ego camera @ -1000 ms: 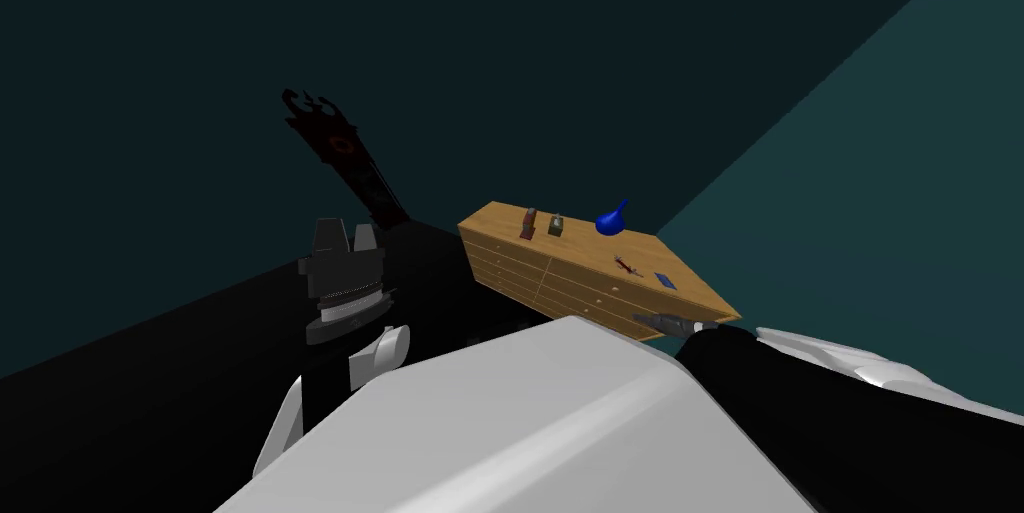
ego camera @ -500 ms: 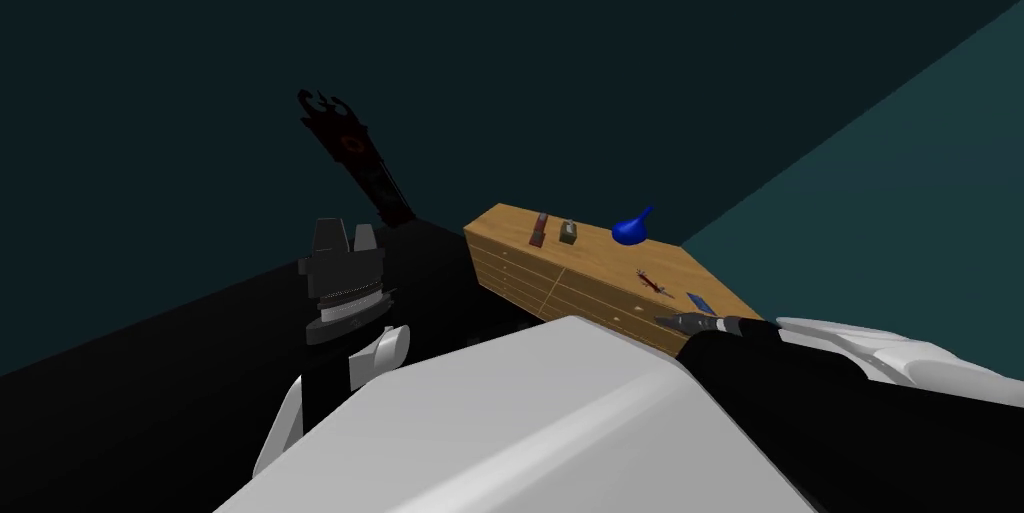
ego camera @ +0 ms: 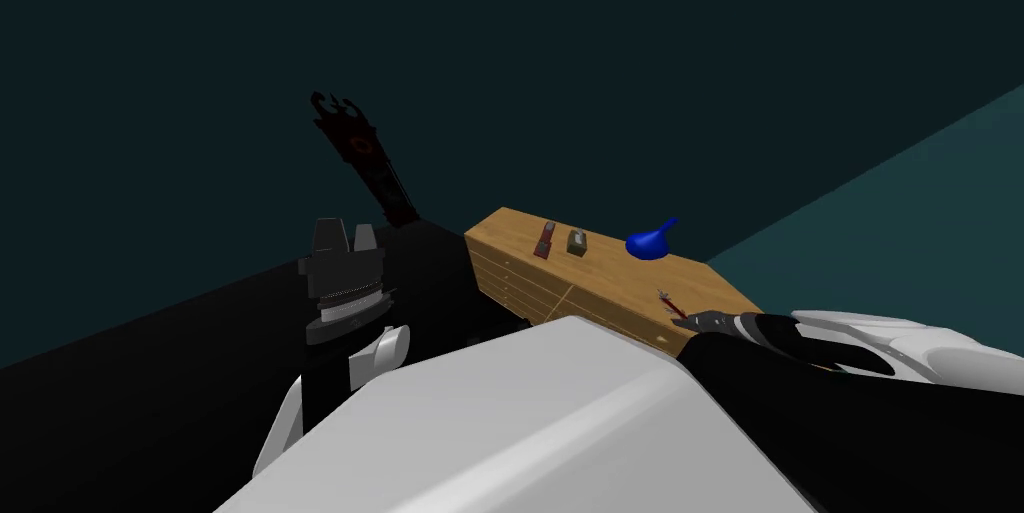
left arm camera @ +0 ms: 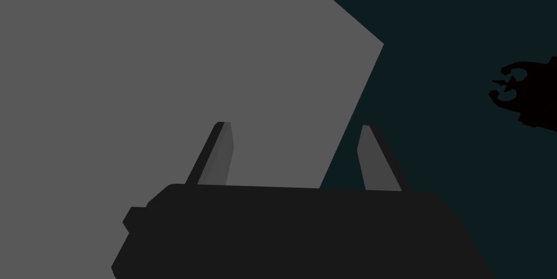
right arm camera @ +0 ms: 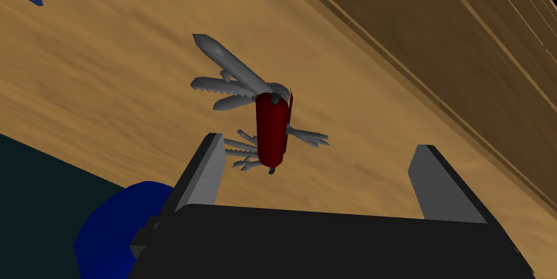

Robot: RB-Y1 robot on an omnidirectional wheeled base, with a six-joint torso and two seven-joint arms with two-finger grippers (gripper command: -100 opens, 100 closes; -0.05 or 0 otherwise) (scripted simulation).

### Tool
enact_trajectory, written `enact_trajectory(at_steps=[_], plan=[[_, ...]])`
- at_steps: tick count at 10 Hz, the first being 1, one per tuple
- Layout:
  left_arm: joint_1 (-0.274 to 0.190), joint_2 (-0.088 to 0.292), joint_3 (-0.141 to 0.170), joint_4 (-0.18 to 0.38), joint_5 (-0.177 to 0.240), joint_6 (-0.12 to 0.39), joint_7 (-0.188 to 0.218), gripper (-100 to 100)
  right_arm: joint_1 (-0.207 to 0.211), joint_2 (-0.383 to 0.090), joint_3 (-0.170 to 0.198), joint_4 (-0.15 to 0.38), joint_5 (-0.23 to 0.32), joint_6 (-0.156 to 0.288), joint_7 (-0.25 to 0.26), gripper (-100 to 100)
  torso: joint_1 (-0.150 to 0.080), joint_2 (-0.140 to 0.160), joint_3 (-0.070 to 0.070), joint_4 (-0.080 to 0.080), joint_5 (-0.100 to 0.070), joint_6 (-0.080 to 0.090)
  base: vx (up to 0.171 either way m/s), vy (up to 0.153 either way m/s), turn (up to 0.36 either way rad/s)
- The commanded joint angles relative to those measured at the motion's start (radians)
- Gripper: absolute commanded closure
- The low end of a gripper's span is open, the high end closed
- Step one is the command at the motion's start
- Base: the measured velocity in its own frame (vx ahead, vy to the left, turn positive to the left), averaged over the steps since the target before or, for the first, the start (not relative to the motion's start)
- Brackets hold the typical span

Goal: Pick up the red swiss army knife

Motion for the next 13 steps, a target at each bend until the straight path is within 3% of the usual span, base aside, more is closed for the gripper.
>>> enact_trajectory(at_steps=[1,2,3,5,6,7,11,12,13], plan=[[0.000,0.000,0.000,0.000,0.000,0.000,0.000,0,0.000,0.000,0.000,0.000,0.000,0.000,0.000,-100,0.000,0.000,0.000,0.000,0.000,0.000,0.068,-0.050,0.023],[0.000,0.000,0.000,0.000,0.000,0.000,0.000,0,-0.001,-0.001,0.001,0.002,0.001,0.000,0.000,0,0.004,0.006,0.003,0.001,0.001,0.001,0.015,-0.010,0.003],[0.000,0.000,0.000,0.000,0.000,0.000,0.000,0,-0.019,0.030,0.015,0.004,0.011,0.012,0.010,-100,0.007,0.010,0.006,0.002,0.001,0.001,0.022,-0.022,0.066],[0.000,0.000,0.000,0.000,0.000,0.000,0.000,0,-0.045,0.075,0.036,0.009,0.027,0.031,0.025,-100,0.006,0.012,0.007,0.003,0.001,0.001,0.031,-0.039,0.104],[0.000,0.000,0.000,0.000,0.000,0.000,0.000,0,-0.034,0.061,0.027,0.006,0.021,0.024,0.020,-100,0.006,0.012,0.007,0.003,0.001,0.001,0.007,-0.012,0.015],[0.000,0.000,0.000,0.000,0.000,0.000,0.000,0,-0.033,0.063,0.027,0.005,0.021,0.026,0.022,100,0.007,0.013,0.007,0.003,0.002,0.001,0.000,0.000,0.000],[0.000,0.000,0.000,0.000,0.000,0.000,0.000,0,-0.036,0.063,0.023,0.007,0.019,0.029,0.021,100,0.007,0.012,0.006,0.001,-0.001,0.000,0.000,0.000,0.000],[0.000,0.000,0.000,0.000,0.000,0.000,0.000,0,-0.036,0.063,0.022,0.008,0.018,0.029,0.020,0,0.007,0.011,0.005,0.000,-0.002,0.000,0.000,0.000,0.000],[0.000,0.000,0.000,0.000,0.000,0.000,0.000,0,-0.019,0.030,0.015,0.004,0.011,0.012,0.010,100,0.007,0.010,0.005,0.000,-0.003,0.000,-0.020,0.020,-0.090]])
